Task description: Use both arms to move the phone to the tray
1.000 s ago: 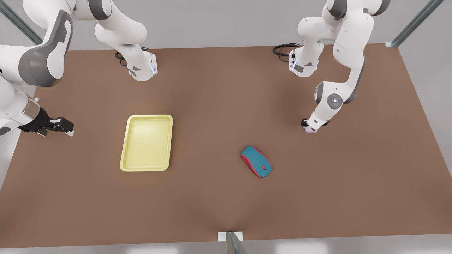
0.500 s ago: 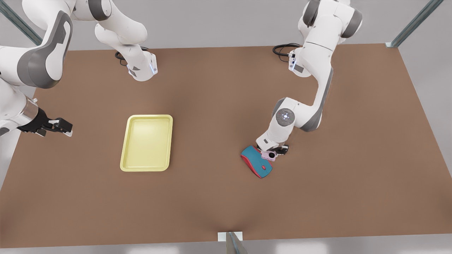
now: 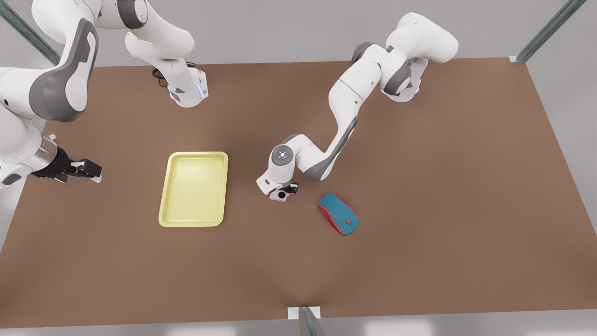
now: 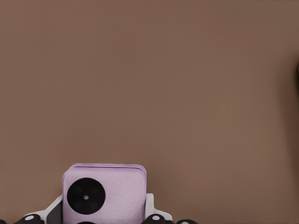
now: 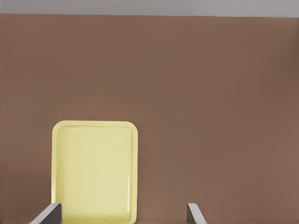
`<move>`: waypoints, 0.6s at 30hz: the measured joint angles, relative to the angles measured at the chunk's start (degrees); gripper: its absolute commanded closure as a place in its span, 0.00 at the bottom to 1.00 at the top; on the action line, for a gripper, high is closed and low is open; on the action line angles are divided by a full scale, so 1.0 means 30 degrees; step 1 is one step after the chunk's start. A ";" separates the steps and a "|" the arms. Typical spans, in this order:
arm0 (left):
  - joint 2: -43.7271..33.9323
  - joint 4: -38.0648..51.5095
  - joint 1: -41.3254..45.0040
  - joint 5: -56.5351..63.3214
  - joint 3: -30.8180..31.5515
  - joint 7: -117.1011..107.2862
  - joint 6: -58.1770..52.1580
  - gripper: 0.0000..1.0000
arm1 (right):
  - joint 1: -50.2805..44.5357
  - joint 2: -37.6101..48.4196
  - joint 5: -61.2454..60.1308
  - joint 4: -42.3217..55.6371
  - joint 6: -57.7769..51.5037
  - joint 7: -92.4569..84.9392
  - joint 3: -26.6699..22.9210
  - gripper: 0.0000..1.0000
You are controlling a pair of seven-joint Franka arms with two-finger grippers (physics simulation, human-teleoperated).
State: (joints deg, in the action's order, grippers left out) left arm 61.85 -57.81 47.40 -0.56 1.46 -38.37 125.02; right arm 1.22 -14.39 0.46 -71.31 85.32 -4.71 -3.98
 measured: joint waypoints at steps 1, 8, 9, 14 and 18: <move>0.0152 0.0020 0.0017 0.0005 -0.0018 -0.0275 0.0188 0.20 | 0.0062 -0.0026 -0.0010 -0.0062 -0.0080 -0.0016 -0.0009 0.00; 0.0291 0.0030 0.0184 -0.0025 -0.0049 -0.1806 0.0864 0.00 | -0.0030 -0.0465 -0.0067 -0.0027 -0.1174 0.0191 0.0070 0.00; -0.0001 0.0028 0.0158 -0.0030 -0.0083 -0.1980 0.0716 0.00 | -0.0092 -0.0542 -0.0066 0.0001 -0.1337 0.0294 0.0088 0.00; -0.4994 -0.0178 -0.4456 -0.0725 -0.0379 -0.1420 -0.4251 0.00 | -0.0116 -0.0595 -0.0149 -0.0138 -0.1851 0.1434 0.2524 0.00; -0.8851 -0.0488 -0.8228 -0.0869 -0.2106 0.0466 -0.9386 0.00 | -0.0915 -0.0998 -0.0178 -0.0816 -0.1530 0.3485 0.6186 0.00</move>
State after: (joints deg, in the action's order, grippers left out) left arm 35.29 -59.28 22.72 -3.17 -4.85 -36.97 96.86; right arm -1.53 -17.39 -0.07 -73.76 80.73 5.74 14.58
